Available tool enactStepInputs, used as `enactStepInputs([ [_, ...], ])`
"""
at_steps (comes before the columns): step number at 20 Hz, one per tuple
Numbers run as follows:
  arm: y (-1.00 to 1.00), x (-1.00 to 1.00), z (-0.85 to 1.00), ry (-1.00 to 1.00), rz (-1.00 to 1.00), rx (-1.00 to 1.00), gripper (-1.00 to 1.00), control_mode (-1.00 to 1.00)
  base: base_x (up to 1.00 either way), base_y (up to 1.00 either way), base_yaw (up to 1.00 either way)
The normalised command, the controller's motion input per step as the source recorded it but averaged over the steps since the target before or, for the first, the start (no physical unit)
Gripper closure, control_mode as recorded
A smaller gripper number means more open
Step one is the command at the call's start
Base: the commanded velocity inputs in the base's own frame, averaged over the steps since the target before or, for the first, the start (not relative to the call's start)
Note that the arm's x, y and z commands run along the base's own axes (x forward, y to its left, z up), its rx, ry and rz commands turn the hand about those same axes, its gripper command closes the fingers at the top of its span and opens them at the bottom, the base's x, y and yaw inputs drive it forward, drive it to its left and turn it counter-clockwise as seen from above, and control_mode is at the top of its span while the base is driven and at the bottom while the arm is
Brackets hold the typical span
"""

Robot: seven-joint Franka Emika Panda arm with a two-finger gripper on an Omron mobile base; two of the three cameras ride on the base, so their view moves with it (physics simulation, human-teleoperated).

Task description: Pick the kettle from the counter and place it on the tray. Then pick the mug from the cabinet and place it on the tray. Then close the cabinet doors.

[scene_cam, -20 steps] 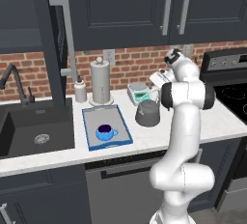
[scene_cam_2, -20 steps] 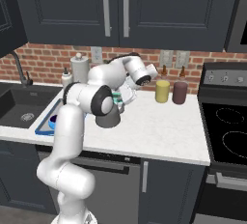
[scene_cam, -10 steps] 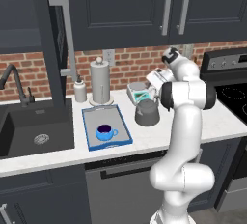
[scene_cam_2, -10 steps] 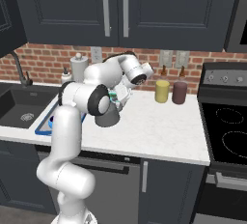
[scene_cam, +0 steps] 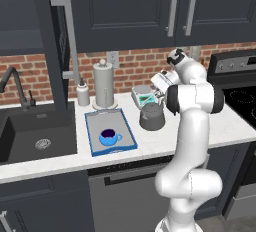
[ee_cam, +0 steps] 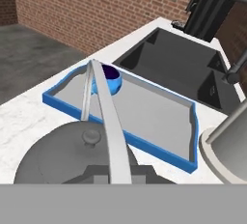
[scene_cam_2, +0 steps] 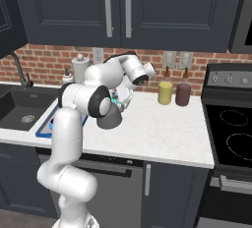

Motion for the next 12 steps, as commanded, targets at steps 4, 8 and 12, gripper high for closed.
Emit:
enactStepInputs([
  [4,0.00,-0.12,-0.03,0.00,0.00,0.00,1.00,-1.00,0.00,0.00,0.00],
  [8,-0.01,-0.16,0.00,0.00,-0.03,0.01,1.00,-1.00,0.00,0.00,0.00],
  [12,-0.17,-0.17,0.09,0.00,-0.07,0.04,1.00,-1.00,0.00,0.00,0.00],
])
